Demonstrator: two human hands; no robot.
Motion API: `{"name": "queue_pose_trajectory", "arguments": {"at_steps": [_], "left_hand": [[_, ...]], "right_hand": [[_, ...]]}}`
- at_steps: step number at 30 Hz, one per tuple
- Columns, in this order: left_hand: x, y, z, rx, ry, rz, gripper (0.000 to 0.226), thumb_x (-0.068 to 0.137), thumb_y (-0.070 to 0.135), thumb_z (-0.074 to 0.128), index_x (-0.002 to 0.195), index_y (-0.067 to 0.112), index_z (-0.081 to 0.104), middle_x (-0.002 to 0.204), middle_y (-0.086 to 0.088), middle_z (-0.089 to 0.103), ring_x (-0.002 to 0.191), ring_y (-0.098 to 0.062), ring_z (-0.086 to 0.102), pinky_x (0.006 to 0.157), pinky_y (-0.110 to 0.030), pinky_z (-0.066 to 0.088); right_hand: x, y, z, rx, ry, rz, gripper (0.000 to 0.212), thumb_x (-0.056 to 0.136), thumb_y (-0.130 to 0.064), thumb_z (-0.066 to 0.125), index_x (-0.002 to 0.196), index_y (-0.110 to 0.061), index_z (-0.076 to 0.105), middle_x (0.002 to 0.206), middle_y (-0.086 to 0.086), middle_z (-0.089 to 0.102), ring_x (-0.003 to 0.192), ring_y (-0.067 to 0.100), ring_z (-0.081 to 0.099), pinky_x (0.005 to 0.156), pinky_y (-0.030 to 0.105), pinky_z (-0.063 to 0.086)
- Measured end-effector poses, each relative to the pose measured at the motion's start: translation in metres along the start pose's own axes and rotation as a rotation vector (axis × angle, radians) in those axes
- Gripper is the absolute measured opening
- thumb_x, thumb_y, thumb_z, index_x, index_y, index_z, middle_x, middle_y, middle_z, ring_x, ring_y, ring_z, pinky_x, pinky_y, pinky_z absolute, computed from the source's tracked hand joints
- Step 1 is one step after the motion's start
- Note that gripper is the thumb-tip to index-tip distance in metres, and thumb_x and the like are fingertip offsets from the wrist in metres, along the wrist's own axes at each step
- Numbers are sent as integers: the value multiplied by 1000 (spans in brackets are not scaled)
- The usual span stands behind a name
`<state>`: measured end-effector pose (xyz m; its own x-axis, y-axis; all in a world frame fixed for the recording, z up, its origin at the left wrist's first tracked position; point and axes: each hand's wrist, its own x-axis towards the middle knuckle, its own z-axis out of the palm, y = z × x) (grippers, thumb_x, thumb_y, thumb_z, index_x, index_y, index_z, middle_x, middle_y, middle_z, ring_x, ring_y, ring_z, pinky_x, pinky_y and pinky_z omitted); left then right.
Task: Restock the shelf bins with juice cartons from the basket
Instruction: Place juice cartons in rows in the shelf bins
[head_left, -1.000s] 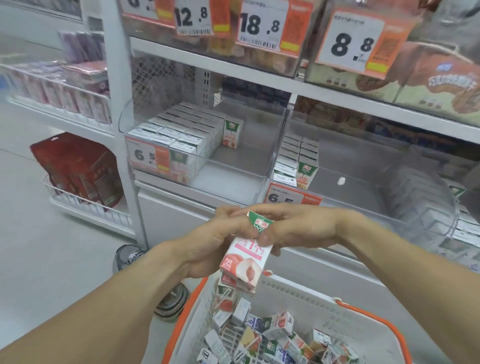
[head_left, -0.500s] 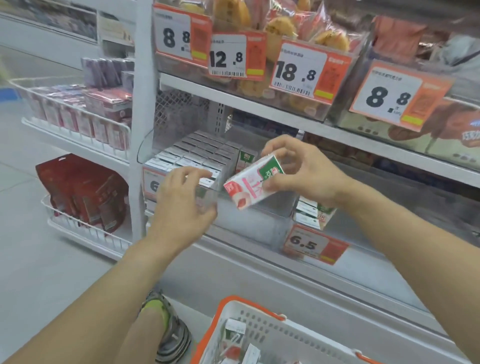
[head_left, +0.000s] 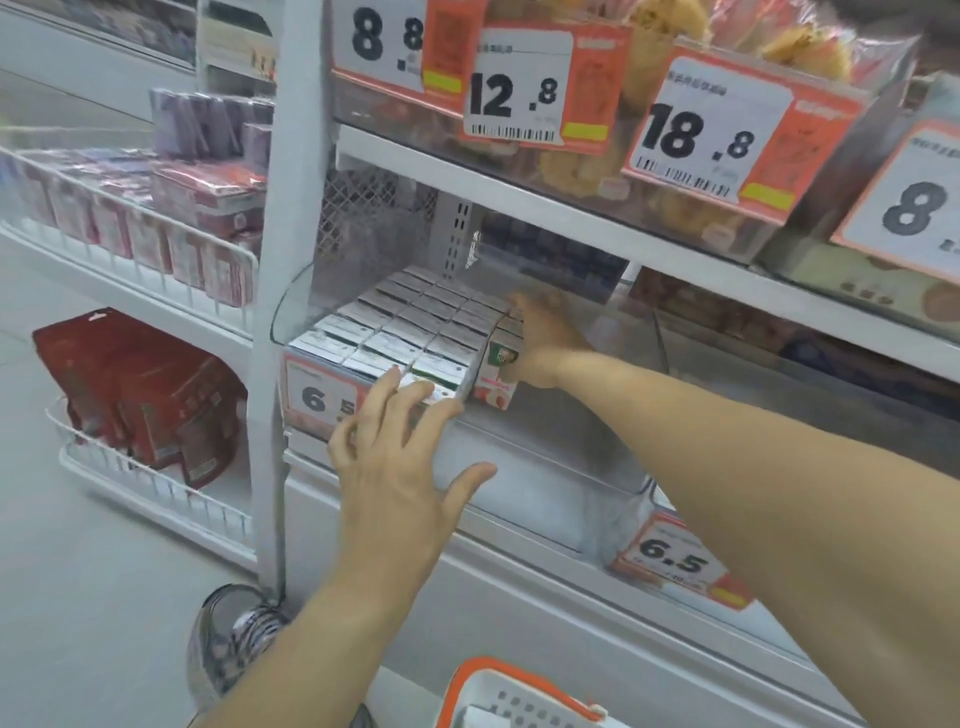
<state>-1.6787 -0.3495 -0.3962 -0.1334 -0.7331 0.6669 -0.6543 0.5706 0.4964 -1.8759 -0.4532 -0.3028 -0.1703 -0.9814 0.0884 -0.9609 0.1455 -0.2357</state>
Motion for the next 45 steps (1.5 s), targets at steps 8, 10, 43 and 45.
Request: {"name": "queue_pose_trajectory", "arguments": {"at_steps": [8, 10, 43, 45], "left_hand": [[-4, 1, 4, 19, -20, -17, 49, 76, 52, 73, 116, 26, 62, 135, 0, 53, 144, -25, 31, 102, -53, 32], [-2, 0, 4, 27, -21, -14, 49, 75, 51, 74, 115, 26, 62, 134, 0, 53, 144, -25, 32, 101, -53, 32], [-312, 35, 61, 608, -1493, -38, 67, 93, 46, 55, 143, 7, 34, 144, -19, 40, 120, -34, 53, 94, -41, 49], [-319, 34, 69, 597, -1443, -79, 48, 95, 32, 57, 133, 7, 42, 138, -19, 43, 118, -34, 54, 93, -40, 46]], "right_hand": [[-4, 5, 8, 107, 75, 147, 61, 77, -6, 80, 129, -19, 51, 136, 7, 43, 98, 17, 48, 81, 23, 44], [-6, 0, 5, 123, 45, 161, 71, 75, -14, 85, 135, -19, 48, 142, 9, 41, 107, 20, 52, 86, 24, 44], [-484, 164, 251, 305, -738, 274, 32, 92, -39, 63, 114, -16, 59, 105, 4, 65, 97, 24, 63, 81, 36, 52], [-483, 155, 269, 249, -761, 283, 40, 91, -40, 62, 120, -17, 51, 110, 6, 60, 99, 26, 60, 70, 33, 49]]}}
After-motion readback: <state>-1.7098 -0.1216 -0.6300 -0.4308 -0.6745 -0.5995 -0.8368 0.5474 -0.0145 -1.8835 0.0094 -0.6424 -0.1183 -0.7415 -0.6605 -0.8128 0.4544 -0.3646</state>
